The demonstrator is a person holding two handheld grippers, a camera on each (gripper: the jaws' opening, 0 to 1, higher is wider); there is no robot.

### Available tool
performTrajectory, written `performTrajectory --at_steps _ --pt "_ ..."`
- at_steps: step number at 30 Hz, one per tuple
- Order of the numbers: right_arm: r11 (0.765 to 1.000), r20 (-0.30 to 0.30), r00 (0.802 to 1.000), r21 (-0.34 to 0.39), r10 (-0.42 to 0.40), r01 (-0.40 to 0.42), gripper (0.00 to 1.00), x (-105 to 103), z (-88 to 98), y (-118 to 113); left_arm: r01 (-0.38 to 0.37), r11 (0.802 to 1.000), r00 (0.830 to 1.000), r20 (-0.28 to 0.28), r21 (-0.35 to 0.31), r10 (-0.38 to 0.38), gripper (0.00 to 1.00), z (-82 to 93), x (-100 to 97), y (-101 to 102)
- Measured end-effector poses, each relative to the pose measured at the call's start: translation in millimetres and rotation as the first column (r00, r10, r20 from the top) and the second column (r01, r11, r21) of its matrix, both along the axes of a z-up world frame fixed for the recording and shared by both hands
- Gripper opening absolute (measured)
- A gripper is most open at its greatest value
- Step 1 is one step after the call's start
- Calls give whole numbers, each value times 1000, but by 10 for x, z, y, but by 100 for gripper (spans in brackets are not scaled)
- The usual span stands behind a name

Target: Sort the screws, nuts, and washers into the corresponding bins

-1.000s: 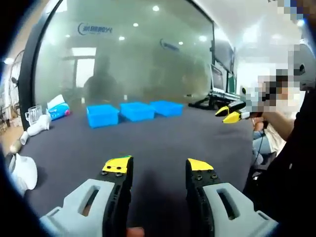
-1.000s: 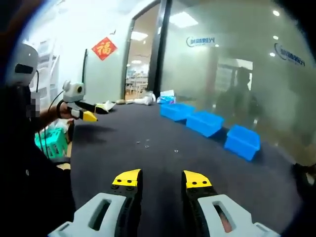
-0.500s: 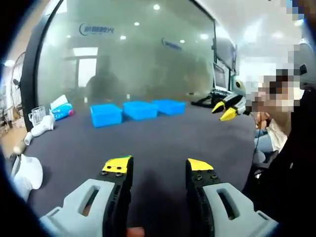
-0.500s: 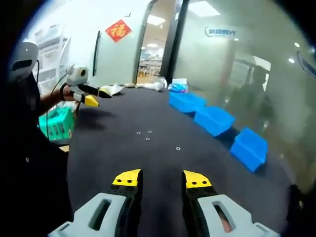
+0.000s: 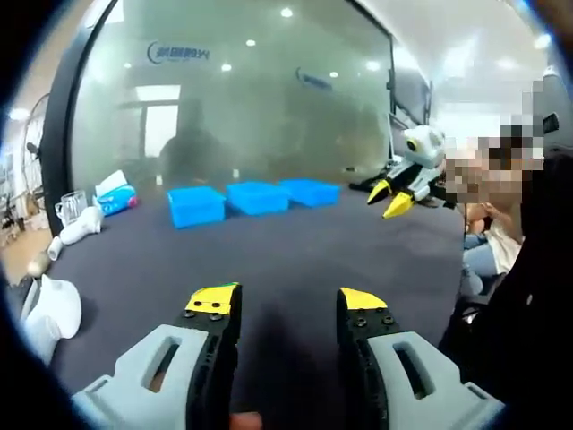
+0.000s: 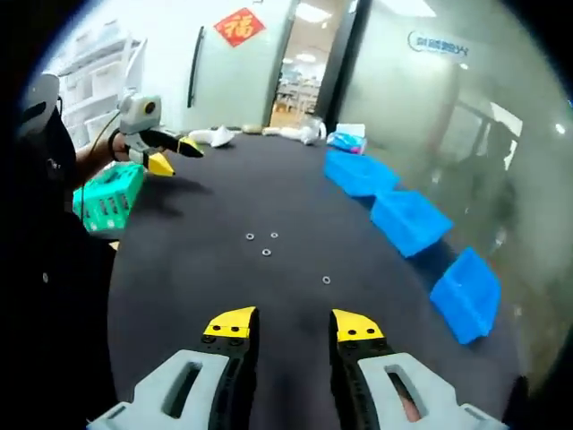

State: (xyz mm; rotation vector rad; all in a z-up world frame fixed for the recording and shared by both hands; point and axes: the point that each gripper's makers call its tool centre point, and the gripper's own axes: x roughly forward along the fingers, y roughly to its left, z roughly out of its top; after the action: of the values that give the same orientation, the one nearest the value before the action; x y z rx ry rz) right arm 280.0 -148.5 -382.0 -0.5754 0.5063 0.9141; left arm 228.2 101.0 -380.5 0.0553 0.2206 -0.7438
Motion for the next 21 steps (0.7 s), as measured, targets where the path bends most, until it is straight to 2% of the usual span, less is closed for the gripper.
performTrajectory --at_steps 10,21 --pt "996 -56 997 -76 44 -48 27 301 -117 181 -23 1000 1000 0 -10 23 42 -8 -7 77" --pt "983 -147 988 -169 52 -77 23 540 -406 319 -45 998 999 3 -35 45 42 26 -4 151"
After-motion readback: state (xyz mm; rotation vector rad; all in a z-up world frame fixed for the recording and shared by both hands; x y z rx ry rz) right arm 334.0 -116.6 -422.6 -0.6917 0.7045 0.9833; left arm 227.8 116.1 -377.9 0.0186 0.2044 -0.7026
